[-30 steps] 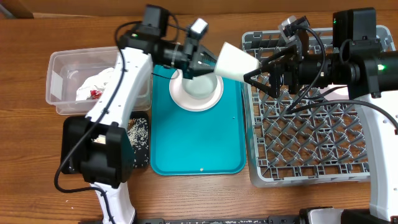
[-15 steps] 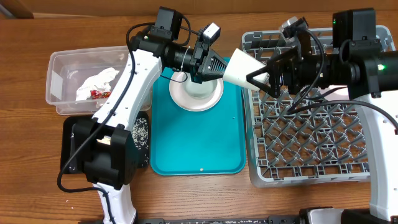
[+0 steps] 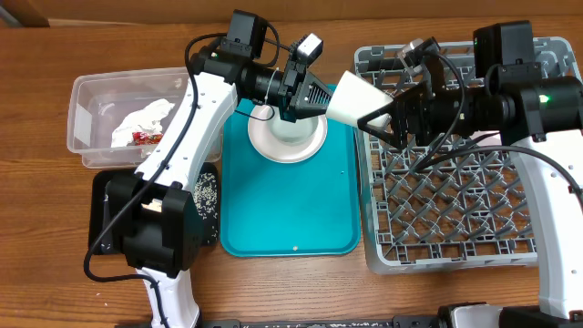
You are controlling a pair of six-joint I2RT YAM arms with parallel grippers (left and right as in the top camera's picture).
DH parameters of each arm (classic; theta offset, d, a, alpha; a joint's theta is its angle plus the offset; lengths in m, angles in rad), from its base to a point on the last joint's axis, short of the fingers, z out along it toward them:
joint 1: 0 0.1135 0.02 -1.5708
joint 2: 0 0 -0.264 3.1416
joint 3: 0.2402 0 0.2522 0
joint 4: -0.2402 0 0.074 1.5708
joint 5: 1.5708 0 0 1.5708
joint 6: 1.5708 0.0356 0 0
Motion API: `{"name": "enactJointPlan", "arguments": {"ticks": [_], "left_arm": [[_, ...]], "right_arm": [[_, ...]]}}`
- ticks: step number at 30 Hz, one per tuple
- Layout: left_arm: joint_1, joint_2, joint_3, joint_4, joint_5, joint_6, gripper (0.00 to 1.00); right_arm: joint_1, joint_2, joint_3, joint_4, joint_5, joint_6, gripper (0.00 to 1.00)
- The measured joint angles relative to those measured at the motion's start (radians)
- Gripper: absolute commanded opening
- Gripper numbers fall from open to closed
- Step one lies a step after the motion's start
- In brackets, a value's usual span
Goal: Sort waste into correct bins and load items into the dishwasher
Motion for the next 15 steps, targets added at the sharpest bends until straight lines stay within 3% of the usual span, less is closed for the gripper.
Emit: {"name": "enactJointPlan", "arguments": {"ticks": [7,15], "left_arm": [[0.004,0.000,0.000,0.000,0.008,0.000,0.04],[0.006,0.000,0.000,0.000,0.009,0.000,0.04]], "right_arm": [[0.000,0.000,0.000,0.008,-0.031,-0.010,0.50],[0.000,0.000,-0.001,0.008,-0.039,-0.008,0.48]]}}
